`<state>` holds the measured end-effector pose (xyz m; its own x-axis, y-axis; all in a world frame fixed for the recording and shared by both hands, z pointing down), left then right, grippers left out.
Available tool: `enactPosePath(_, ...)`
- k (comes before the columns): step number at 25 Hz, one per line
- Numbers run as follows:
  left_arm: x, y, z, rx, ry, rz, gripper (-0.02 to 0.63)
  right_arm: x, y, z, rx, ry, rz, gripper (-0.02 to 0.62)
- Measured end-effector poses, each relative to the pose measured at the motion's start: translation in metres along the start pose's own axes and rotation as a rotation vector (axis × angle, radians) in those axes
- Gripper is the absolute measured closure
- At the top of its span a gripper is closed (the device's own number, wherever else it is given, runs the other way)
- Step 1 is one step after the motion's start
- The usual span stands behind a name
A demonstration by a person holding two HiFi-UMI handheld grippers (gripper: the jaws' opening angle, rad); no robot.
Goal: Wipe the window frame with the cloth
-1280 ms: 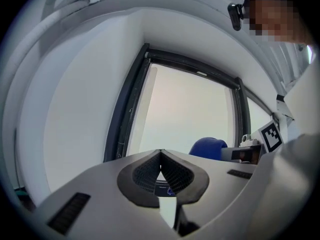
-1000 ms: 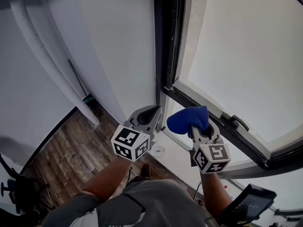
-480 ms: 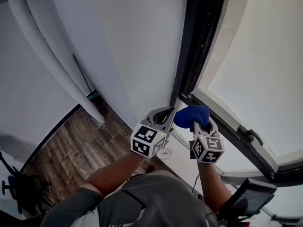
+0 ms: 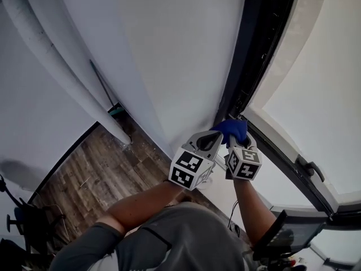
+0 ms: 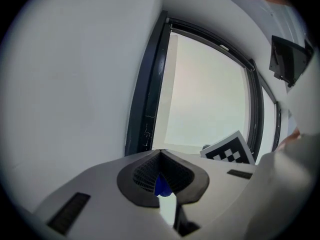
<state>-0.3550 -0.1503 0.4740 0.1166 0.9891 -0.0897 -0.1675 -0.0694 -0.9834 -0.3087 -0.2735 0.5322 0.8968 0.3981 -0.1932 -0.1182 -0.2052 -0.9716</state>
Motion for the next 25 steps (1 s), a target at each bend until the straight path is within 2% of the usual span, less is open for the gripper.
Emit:
enactPosePath(11, 0.003, -0.011, 0.012, 0.001, -0.012, 0.042, 0.597, -0.038, -0.021, -0.013, 0.01, -0.051, 0.042, 0.469)
enactPosePath(19, -0.004, -0.013, 0.007, -0.006, -0.032, 0.05, 0.597, -0.026, -0.023, -0.026, -0.011, -0.087, 0.026, 0.469)
enactPosePath(25, -0.015, -0.014, -0.008, 0.0, -0.076, 0.045, 0.597, 0.01, -0.022, -0.05, -0.026, -0.162, 0.021, 0.469)
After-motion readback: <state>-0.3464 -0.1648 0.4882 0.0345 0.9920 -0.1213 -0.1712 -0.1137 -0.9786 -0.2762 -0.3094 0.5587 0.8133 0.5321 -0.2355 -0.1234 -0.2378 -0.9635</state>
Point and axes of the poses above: the fingertips, and each gripper's own axes: x backward along the fingers, z to its left, y out of its top, the point moved 6 cm from there along x, backward along the fingers, and after that the axes turned 7 degrees about -z, right-handed, at the moved point
